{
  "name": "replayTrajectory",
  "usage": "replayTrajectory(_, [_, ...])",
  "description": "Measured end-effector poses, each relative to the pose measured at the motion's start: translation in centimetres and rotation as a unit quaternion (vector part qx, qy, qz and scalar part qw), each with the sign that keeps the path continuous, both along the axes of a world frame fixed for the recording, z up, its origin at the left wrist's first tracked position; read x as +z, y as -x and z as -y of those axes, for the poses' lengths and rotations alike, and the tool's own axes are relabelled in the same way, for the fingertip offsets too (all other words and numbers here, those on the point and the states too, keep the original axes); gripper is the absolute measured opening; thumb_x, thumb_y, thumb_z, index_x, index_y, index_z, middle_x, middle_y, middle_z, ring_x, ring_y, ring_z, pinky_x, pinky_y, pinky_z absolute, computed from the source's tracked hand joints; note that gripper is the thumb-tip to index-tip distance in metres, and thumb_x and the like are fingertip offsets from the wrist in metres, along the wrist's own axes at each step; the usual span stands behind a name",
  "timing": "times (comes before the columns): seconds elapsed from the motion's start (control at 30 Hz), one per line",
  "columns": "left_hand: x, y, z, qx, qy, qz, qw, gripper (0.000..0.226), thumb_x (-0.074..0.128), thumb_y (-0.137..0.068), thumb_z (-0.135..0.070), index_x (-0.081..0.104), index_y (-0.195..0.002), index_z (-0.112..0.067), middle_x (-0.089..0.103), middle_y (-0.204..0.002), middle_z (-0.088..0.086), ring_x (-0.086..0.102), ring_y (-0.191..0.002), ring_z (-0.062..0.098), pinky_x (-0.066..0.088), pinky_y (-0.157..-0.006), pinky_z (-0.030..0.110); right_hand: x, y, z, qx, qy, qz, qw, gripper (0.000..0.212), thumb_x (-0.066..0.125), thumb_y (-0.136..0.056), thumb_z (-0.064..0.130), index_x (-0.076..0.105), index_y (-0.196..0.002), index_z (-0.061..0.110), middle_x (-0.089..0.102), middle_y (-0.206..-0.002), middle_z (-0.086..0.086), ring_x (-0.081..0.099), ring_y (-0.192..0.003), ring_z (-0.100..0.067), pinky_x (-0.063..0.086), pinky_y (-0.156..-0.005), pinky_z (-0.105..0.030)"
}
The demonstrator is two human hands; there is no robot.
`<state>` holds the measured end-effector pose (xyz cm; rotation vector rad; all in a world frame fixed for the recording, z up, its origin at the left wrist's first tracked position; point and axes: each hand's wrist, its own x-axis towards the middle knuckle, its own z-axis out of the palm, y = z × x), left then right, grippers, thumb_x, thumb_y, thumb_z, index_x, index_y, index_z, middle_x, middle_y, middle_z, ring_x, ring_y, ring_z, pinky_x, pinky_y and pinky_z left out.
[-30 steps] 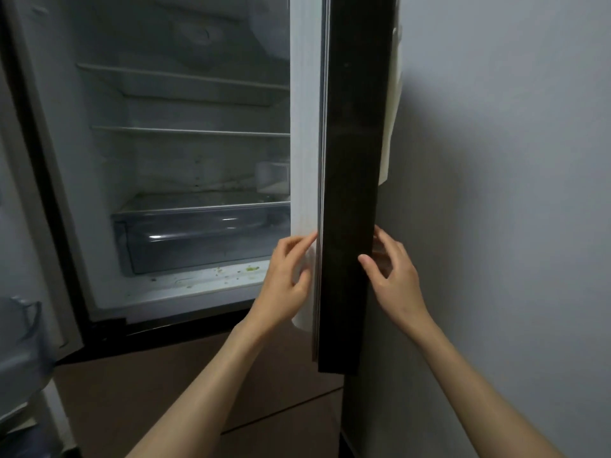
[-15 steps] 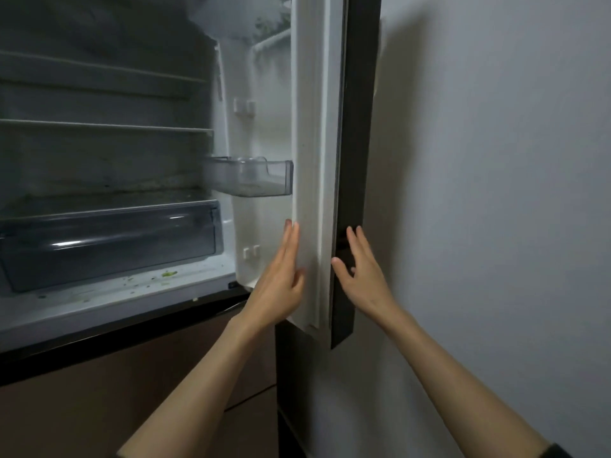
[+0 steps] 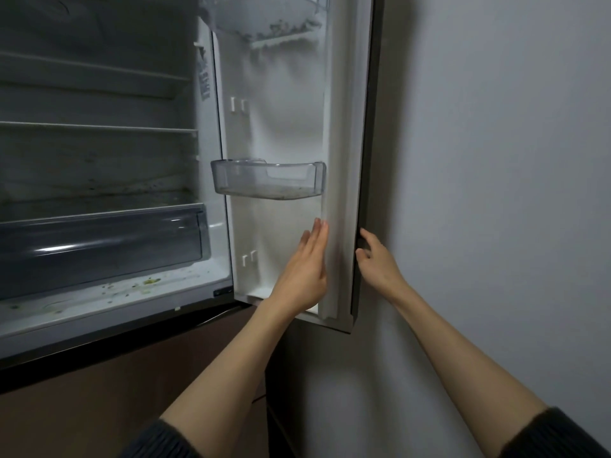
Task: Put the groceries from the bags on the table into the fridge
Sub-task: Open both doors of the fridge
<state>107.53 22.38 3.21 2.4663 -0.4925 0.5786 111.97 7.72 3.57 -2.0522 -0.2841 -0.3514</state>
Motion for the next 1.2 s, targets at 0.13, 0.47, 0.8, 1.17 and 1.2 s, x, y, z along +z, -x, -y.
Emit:
replayTrajectory(0.13, [0.1,-0.9,0.5,0.006,-0.019,0.005,1.000,0.073,0.033,-0.094,0.000,-0.011,-0.148,-0.022,-0.016,-0.156,-0.005,-0.010,-0.144,0.014,-0.001,-0.110,0.020,0.2,-1.0,0.4,-0.016,0.022,0.018,0.999,0.048,0.036,-0.098,0.008,0.027,-0.145,0.009,0.028,-0.149,-0.011,0.040,-0.129,-0.021,0.025,-0.097,-0.014])
replayTrajectory(0.47, [0.7,-2.3,1.4,0.064,-0.112,0.017,0.991,0.075,0.041,-0.094,-0.013,-0.010,-0.149,-0.019,-0.014,-0.157,-0.003,-0.008,-0.145,0.018,0.012,-0.117,0.036,-0.6,-1.5,1.2,0.031,0.094,0.000,0.995,0.059,0.036,-0.098,0.012,0.007,-0.150,0.014,0.014,-0.157,-0.004,0.022,-0.142,-0.021,0.019,-0.117,-0.032])
replayTrajectory(0.8, [1.5,-3.0,1.9,0.087,-0.155,-0.010,0.984,0.073,0.039,-0.097,-0.018,-0.013,-0.148,-0.021,-0.015,-0.157,-0.003,-0.010,-0.144,0.019,0.010,-0.118,0.041,0.0,-2.6,1.8,0.046,0.134,-0.021,0.990,0.062,0.037,-0.098,0.011,0.002,-0.150,0.011,0.005,-0.158,-0.004,0.012,-0.144,-0.018,0.012,-0.115,-0.026])
replayTrajectory(1.17, [-0.9,2.2,-2.3,0.138,-0.160,0.002,0.977,0.065,0.038,-0.097,-0.042,0.006,-0.150,-0.026,-0.003,-0.158,-0.003,-0.002,-0.145,0.017,0.005,-0.116,0.039,-3.5,4.1,0.7,0.063,0.212,0.128,0.967,0.057,0.045,-0.096,0.030,0.022,-0.147,0.019,0.018,-0.156,-0.002,0.017,-0.143,-0.017,0.013,-0.114,-0.026])
replayTrajectory(1.2, [-1.3,3.3,-3.2,0.153,-0.158,0.003,0.976,0.064,0.038,-0.096,-0.043,0.006,-0.150,-0.027,-0.002,-0.158,-0.003,-0.002,-0.145,0.016,0.004,-0.116,0.039,-3.4,5.0,-0.1,0.084,0.222,0.143,0.961,0.058,0.045,-0.095,0.034,0.023,-0.147,0.021,0.019,-0.156,-0.002,0.018,-0.143,-0.017,0.013,-0.115,-0.028])
